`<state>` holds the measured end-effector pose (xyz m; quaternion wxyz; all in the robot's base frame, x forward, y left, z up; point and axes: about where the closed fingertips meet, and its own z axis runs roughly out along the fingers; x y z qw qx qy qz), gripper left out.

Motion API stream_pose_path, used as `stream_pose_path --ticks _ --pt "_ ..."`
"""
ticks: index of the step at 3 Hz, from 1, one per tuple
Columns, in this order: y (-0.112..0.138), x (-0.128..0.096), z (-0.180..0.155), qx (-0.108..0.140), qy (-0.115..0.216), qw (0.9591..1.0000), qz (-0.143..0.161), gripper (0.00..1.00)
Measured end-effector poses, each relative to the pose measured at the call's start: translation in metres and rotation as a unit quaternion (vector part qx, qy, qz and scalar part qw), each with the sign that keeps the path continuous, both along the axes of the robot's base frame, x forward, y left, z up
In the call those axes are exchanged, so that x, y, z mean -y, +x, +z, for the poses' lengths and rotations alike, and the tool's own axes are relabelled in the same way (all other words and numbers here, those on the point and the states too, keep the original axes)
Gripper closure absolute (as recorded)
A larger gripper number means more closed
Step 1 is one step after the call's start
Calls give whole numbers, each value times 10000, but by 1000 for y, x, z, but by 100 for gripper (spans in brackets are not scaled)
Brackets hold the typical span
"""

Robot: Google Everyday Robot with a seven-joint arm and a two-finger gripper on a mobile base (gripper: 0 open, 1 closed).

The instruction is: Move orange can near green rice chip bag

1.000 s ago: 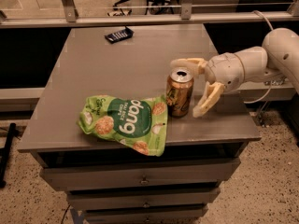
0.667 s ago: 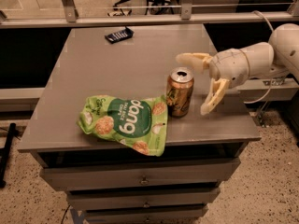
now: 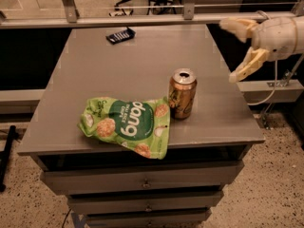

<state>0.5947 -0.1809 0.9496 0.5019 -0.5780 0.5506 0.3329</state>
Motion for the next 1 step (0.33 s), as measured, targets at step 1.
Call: stream_pose_path --ticks 1 --pt "6 4 12 144 46 9998 -113 0"
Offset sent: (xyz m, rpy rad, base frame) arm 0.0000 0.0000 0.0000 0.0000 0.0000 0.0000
